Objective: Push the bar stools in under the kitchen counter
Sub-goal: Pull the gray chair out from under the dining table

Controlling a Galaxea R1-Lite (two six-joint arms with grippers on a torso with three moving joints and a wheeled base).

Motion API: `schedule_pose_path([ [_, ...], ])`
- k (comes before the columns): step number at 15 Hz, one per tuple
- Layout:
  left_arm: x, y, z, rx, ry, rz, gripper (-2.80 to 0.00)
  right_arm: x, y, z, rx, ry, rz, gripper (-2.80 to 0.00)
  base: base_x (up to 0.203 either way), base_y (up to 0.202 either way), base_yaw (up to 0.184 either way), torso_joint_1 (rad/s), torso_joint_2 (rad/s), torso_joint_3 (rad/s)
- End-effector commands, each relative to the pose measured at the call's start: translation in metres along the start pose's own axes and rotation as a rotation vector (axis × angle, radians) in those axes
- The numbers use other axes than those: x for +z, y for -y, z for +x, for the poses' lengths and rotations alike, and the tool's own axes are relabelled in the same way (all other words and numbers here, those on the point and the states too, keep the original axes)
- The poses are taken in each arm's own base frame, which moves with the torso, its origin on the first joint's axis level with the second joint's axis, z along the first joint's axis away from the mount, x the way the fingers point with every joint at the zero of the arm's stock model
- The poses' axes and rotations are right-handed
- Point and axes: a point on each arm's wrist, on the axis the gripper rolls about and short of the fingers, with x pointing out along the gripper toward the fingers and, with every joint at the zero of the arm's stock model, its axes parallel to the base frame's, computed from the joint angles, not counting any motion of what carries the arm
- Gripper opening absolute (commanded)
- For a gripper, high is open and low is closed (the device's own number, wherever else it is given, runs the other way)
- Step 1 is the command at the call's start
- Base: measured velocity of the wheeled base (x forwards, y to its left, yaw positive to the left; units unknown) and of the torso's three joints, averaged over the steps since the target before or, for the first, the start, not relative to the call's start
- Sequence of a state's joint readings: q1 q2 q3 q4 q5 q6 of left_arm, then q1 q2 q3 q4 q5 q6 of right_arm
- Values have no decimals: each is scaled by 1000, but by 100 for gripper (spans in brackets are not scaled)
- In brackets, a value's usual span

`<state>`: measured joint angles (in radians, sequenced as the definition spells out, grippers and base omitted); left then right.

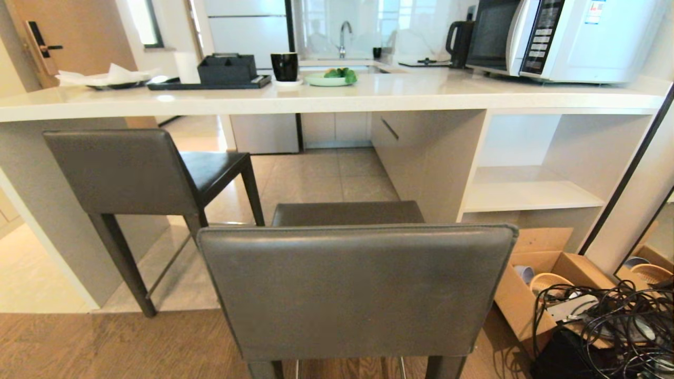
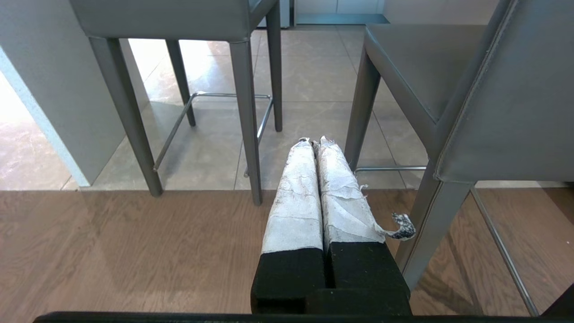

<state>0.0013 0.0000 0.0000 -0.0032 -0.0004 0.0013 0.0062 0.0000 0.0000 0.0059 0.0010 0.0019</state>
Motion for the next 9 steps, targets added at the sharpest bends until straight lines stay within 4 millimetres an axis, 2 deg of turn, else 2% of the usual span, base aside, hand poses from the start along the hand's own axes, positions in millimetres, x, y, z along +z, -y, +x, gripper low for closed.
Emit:
schedule_pose_path([
  [1, 0, 0, 0, 0, -2, 0, -280, 0, 0, 0, 1, -2, 0, -280, 0, 0, 0, 0, 0, 0],
  [9, 0, 0, 0, 1, -3, 0, -280, 0, 0, 0, 2, -2, 0, -280, 0, 0, 0, 0, 0, 0],
])
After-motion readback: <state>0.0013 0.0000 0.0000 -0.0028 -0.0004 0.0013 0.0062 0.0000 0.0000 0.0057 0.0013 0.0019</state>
